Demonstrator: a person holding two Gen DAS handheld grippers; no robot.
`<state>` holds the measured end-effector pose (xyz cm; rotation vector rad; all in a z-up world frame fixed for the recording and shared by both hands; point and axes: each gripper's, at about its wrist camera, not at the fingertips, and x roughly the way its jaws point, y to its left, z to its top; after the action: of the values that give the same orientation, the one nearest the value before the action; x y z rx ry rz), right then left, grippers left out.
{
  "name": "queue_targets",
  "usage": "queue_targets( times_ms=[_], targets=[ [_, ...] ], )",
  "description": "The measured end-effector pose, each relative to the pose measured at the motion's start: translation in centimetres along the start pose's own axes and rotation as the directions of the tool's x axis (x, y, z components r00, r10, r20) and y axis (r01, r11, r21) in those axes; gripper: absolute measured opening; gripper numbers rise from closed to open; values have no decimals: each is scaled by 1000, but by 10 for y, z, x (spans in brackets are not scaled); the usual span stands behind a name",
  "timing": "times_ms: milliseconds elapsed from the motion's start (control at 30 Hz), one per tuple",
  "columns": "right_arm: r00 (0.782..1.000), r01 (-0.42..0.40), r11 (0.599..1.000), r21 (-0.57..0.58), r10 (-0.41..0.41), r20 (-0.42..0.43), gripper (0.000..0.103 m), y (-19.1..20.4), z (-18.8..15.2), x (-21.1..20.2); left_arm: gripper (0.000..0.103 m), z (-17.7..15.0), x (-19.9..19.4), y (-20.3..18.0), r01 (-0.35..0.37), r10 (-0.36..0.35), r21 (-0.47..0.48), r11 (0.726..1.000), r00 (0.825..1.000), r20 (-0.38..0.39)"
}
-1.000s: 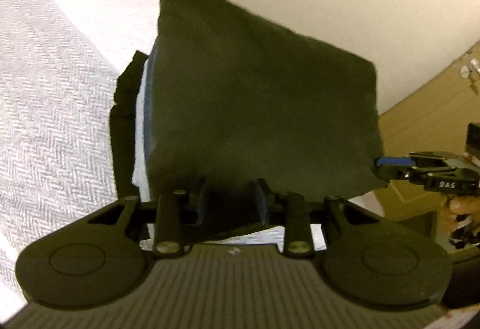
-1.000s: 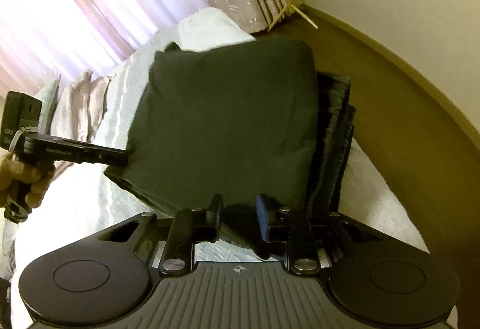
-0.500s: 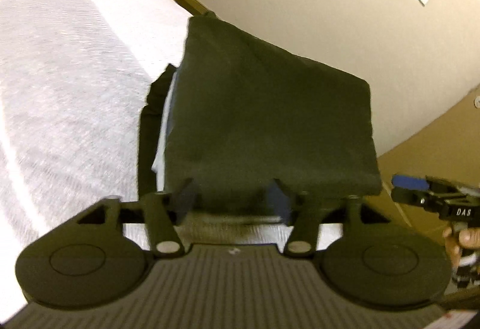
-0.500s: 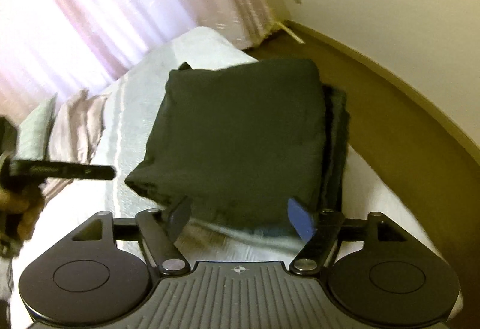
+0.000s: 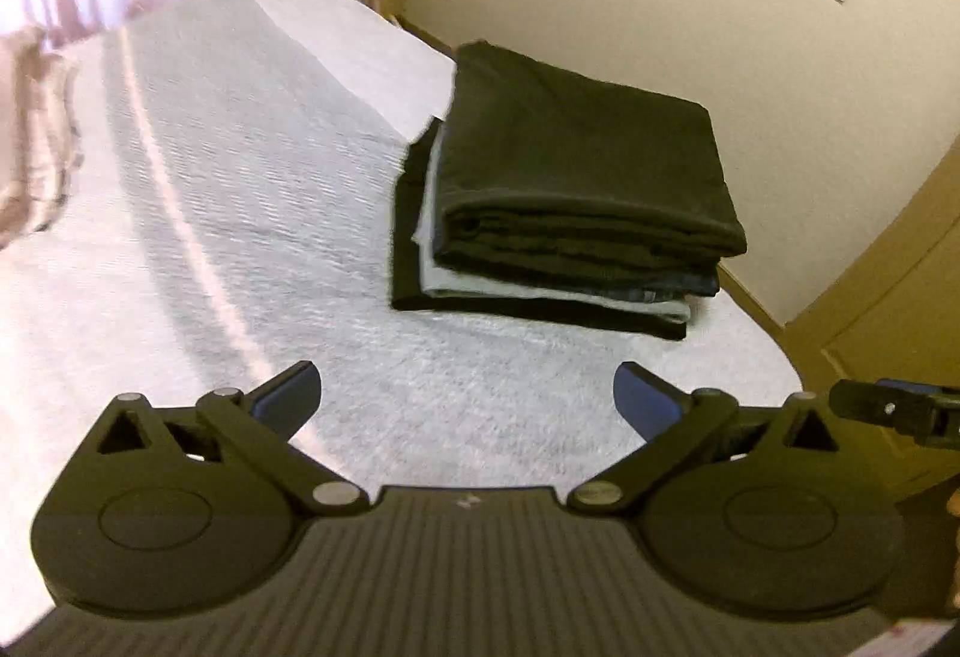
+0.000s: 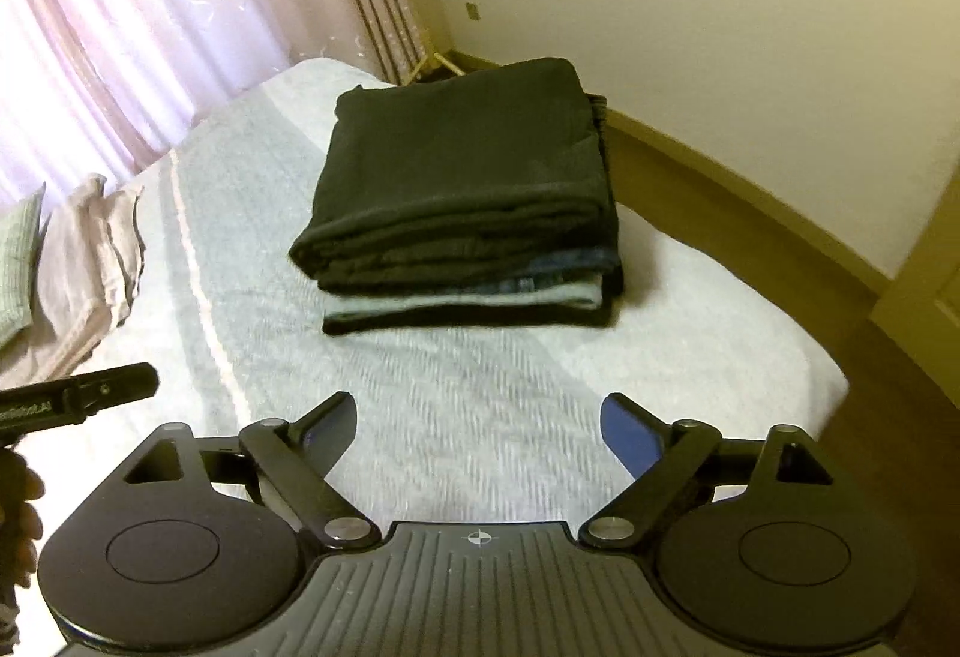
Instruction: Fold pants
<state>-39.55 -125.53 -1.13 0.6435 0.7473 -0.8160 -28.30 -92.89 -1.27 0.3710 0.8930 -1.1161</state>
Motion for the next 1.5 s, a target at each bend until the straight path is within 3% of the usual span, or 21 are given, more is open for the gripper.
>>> queue_targets(
  times_ms=[167,367,500,900,1500],
  targets=[
    [997,59,998,15,-60,41,86,20,-25,-37,102,-30,-45,-1,-13,12,15,1000,1000,22],
    [993,86,996,-3,-85,78,86,32,-36,-69,102,-43,-80,-16,-17,17,4,1000,999,29],
    [991,97,994,-44,-92,99,86,36,-34,-80,102,-46,-87,-30,-10,10,28,1000,1000,13],
    [994,68,994,-83,-60,97,86,32,-39,-90,102,-54,-102,-62,-116,113,69,991,993,42],
    [995,53,994,-93,-44,92,86,36,-44,-93,102,-67,-104,-70,-112,108,84,990,993,46]
  ],
)
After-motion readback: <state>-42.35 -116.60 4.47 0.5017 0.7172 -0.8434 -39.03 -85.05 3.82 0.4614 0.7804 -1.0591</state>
